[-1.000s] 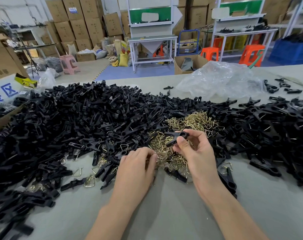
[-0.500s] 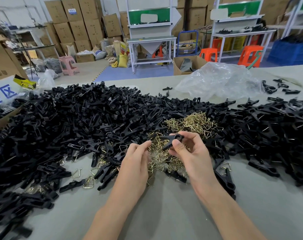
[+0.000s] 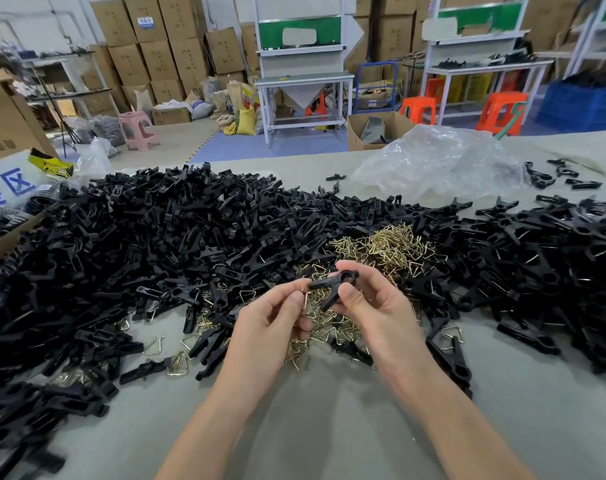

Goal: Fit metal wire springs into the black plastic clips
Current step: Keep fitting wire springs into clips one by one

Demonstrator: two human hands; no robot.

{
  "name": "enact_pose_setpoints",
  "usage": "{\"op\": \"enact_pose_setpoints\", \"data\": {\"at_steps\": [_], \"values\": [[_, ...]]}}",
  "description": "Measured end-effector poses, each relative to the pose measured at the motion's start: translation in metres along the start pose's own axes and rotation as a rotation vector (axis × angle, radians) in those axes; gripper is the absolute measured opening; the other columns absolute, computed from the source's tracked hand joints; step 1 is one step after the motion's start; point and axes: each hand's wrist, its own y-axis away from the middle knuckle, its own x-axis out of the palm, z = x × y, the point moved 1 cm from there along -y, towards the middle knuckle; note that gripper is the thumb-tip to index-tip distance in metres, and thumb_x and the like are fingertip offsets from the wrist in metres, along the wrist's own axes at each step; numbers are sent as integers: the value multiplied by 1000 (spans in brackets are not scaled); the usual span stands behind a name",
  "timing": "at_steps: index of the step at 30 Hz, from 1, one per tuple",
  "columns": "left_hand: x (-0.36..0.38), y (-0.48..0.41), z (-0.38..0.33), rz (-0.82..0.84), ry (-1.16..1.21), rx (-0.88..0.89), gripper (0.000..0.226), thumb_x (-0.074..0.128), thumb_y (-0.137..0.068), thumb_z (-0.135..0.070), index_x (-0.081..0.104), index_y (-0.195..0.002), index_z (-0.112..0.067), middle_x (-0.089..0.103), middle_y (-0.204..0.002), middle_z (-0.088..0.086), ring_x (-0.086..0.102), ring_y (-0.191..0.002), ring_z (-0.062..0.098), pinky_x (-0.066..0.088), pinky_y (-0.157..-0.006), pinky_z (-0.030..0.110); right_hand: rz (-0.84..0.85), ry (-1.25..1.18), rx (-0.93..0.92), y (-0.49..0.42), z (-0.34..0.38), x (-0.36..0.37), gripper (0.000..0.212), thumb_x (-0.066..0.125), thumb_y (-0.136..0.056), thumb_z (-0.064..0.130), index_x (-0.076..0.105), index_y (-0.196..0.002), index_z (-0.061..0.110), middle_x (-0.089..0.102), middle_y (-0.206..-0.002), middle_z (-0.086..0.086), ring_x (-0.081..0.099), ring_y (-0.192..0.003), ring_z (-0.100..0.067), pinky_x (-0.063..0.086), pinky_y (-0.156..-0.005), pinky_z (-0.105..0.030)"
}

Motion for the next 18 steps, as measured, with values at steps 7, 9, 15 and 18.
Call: {"op": "enact_pose_setpoints", "data": {"at_steps": [7,9,15,18], "values": [[3,1,-2,93,67,-20,33,59,-98,-13,56,-128,-27,68,-75,2,65,-67,17,55,-66,29,116,-22,51,2,-2,0,27,72,-86,35,73,-113,34,75,-110,-3,69,-107,-23,55,-94,-31],[3,2,-3,105,71,-20,35,59,-98,-11,54,-129,-27,68,-74,2,65,-65,17,55,-66,27,136,-49,76,1,-3,1,30,73,-84,38,74,-114,32,75,-110,-4,69,-106,-23,55,-94,-31],[-2,3,-7,123,46,-20,34,61,-98,-14,56,-129,-26,67,-70,4,63,-64,16,53,-66,21,187,-34,91,-1,-2,-4,27,69,-90,28,73,-116,31,74,-115,-3,70,-108,-19,54,-92,-27],[-2,4,-9,153,73,-33,31,60,-98,-11,60,-127,-22,66,-69,1,63,-62,13,52,-64,20,192,-57,105,-1,-3,-4,27,70,-89,28,73,-116,29,74,-114,-4,69,-108,-21,55,-94,-31]]}}
